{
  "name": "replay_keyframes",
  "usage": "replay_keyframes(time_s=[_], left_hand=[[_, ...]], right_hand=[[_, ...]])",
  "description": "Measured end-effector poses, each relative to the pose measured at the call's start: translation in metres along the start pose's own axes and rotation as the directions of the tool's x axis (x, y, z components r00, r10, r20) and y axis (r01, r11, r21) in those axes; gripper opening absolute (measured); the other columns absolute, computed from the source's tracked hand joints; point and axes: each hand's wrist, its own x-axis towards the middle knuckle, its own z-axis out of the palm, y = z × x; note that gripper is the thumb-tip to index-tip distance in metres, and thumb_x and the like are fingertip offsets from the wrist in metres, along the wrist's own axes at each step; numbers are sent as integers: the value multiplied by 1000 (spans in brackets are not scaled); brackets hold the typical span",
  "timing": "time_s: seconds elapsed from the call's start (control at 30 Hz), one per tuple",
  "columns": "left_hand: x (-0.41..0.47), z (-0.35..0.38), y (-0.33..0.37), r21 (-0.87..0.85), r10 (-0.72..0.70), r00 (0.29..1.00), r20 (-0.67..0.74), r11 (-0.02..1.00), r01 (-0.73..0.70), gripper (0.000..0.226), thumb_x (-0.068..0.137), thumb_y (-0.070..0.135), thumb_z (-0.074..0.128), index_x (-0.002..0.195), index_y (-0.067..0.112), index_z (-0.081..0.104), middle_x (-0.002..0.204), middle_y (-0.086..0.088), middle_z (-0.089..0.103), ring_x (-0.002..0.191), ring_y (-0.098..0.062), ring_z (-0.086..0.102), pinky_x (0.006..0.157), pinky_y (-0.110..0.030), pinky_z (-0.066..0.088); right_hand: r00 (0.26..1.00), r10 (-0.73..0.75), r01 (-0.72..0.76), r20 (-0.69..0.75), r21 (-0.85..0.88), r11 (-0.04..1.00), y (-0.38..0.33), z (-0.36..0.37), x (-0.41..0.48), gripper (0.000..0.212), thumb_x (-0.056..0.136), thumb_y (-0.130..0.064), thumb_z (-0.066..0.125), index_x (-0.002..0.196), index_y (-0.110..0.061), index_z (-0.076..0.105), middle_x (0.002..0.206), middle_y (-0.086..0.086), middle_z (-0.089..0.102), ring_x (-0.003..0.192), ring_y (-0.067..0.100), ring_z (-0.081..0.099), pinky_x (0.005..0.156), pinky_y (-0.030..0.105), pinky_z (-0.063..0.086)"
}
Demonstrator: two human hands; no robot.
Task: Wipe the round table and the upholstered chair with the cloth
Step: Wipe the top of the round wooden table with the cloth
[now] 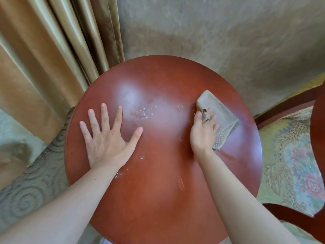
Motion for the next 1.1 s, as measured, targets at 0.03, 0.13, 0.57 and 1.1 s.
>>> replay_keyframes(time_s=[0.03, 0.13, 0.57, 1.1], left_hand=[[0, 1, 0, -3, 3, 1000, -5, 1000, -3, 93, 82, 90, 2, 159, 39, 4, 170, -5, -2, 154, -35, -9, 122, -58, -5], [0, 2, -1, -12, 4, 1000, -11, 1000, -4, 92, 83, 89, 2, 160, 38, 5, 170, -5, -1, 154, -35, -8, 122, -57, -7], [1, -1, -1, -57, -4, 1000, -5, 998, 3, 89, 83, 84, -11, 159, 41, 3, 170, -1, -6, 154, -32, -13, 122, -56, -10], [0, -10, -8, -218, 16, 1000, -5, 976, -17, 98, 82, 78, -21, 160, 33, 17, 170, 4, 5, 156, -25, -7, 125, -49, -6]], right_hand=[[997, -63, 64, 51, -10, 998, -8, 7, -3, 60, 105, -43, 25, 157, -17, 11, 167, 4, 6, 153, 27, -3, 122, 42, -4], [974, -139, 146, 180, -25, 989, -28, 20, -9, 60, 105, -42, 27, 158, -20, 7, 167, 1, 3, 152, 23, -7, 122, 39, -9], [728, -381, 526, 571, -108, 843, -58, 45, -37, 52, 106, -30, 25, 157, -27, 17, 167, -3, 0, 151, 17, -16, 117, 35, -19], [626, -445, 493, 641, 117, 862, -28, 38, -124, 49, 102, -34, 23, 140, -64, 22, 157, -28, -3, 123, -28, -28, 96, 1, -26]])
